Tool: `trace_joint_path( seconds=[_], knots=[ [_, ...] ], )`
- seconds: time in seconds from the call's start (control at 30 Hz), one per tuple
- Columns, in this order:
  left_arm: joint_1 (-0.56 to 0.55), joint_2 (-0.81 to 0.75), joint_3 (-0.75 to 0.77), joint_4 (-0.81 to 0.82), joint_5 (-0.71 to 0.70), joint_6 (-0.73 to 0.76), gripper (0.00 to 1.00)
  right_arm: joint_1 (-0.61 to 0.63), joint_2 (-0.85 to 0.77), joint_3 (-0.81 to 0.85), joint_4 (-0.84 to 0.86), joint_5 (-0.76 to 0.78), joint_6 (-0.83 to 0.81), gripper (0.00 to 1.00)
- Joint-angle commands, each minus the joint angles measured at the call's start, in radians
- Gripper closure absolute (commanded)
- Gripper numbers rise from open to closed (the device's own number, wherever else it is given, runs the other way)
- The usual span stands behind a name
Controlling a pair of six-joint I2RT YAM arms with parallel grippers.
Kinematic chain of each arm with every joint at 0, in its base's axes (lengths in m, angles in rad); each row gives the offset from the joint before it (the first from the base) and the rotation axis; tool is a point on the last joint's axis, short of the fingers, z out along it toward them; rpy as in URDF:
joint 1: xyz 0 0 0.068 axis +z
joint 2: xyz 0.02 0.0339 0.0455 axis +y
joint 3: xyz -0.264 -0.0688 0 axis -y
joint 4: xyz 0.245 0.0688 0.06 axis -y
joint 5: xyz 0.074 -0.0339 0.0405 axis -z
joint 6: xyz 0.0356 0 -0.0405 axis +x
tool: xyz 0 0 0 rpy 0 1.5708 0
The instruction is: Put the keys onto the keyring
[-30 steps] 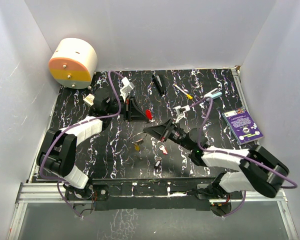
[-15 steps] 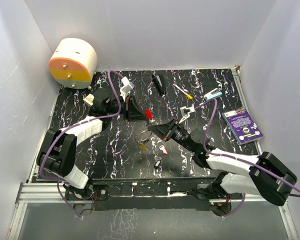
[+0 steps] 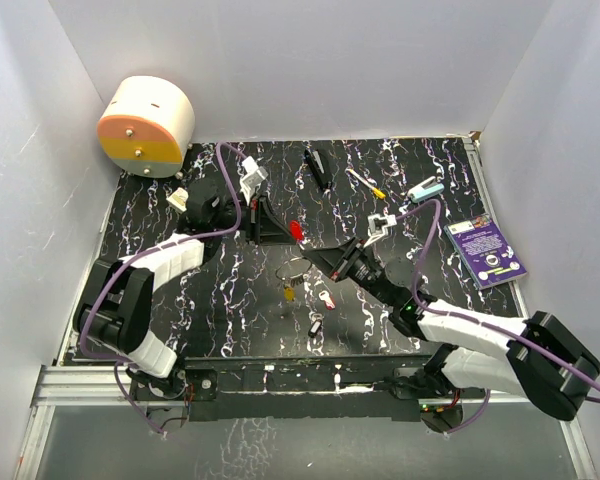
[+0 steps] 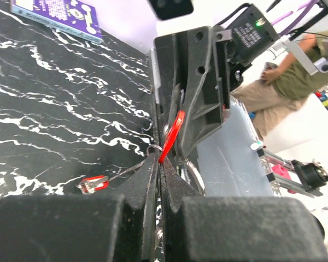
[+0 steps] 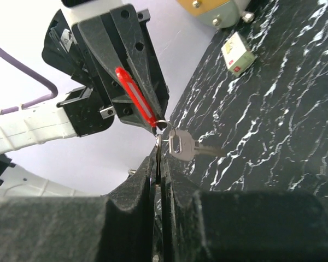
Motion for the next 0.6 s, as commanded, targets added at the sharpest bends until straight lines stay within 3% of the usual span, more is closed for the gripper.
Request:
trace_joint_path(
  seconds=[0.0, 0.13, 0.2, 0.4, 0.57],
  knots=[
    [0.074, -0.012, 0.018, -0.216, -0.024, 0.169, 1.00, -0.041, -0.101, 0.007, -0.061, 0.030, -0.045, 0.92],
    [0.128, 0.024, 0.137, -0.806, -0.164, 0.587, 1.00, -0.086, -0.193, 0.021, -0.246, 0.040, -0.089, 0.92],
    [0.128, 0.066, 0.179, -0.982, -0.231, 0.717, 1.00, -0.097, -0.218, 0.042, -0.318, 0.047, -0.112, 0.92],
    [0.129, 0.236, 0.235, -1.276, -0.331, 0.849, 1.00, -0.108, -0.210, 0.110, -0.424, 0.041, -0.162, 0.92],
    [0.131, 0.367, 0.255, -1.340, -0.339, 0.840, 1.00, -0.110, -0.188, 0.130, -0.443, 0.025, -0.165, 0.92]
  ],
)
